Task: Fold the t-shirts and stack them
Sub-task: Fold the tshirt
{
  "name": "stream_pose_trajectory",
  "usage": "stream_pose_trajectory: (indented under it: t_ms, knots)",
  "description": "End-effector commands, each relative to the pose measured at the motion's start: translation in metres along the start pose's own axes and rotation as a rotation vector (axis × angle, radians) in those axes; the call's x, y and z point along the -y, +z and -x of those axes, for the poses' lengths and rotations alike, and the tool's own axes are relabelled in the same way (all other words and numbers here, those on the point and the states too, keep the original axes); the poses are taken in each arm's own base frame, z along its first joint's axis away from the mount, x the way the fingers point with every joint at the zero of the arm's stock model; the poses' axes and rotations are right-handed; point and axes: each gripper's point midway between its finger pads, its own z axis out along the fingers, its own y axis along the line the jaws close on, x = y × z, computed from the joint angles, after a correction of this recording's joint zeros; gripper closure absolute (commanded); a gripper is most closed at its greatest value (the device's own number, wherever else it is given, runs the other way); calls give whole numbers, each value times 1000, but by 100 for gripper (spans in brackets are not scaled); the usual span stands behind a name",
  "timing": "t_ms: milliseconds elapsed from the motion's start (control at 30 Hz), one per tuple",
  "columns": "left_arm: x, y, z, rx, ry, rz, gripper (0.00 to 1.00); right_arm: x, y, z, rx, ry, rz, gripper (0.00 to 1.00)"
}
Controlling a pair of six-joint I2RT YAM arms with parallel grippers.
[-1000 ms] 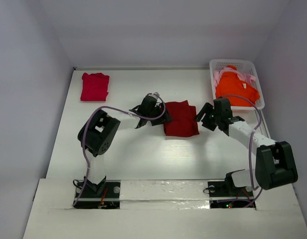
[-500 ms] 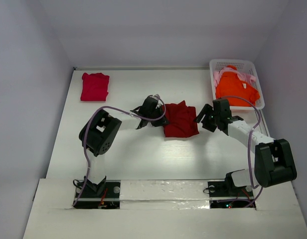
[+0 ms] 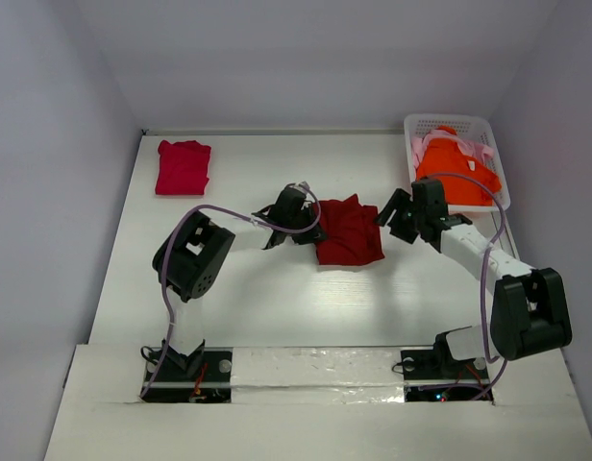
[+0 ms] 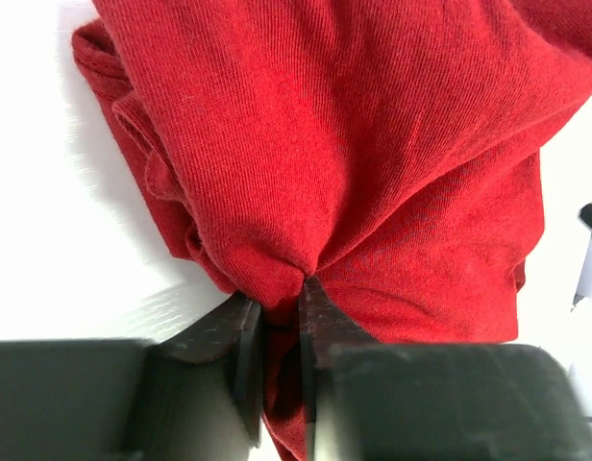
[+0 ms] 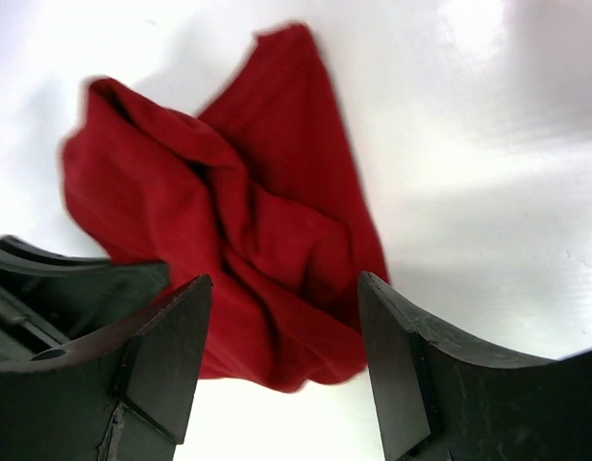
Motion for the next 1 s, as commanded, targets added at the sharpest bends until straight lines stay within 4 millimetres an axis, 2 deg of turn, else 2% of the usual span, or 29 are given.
stream_pose_trajectory:
  t_ms: [0,67,100,167,200,300,433,600,733,967]
  knots:
    - [-26,4,-27,-85,18,99,80,-23,-4,20,41,-37,40,32]
    - [-28,5,-28,-92,19,104,67,-30,-6,24,43,-39,60,32]
    - [-29,5,-29,-94,20,106,54,-35,-7,23,41,-44,73,32]
    - [-30,5,-30,-93,20,109,41,-47,-11,27,48,-53,100,32]
    - [-30,5,-30,-93,20,111,31,-49,-12,28,52,-53,104,32]
    - [-31,3,-29,-88,20,115,21,-62,-11,25,41,-62,137,32]
    - [-29,3,-32,-93,28,117,16,-85,-6,4,-14,-89,189,32]
    - [-30,2,-34,-97,27,113,15,-102,-7,-3,-13,-91,208,32]
    - [-29,-2,-35,-94,25,108,14,-99,6,-10,-26,-63,217,32]
    - [-36,-15,-30,-64,22,137,13,-66,45,-42,-77,-2,155,33]
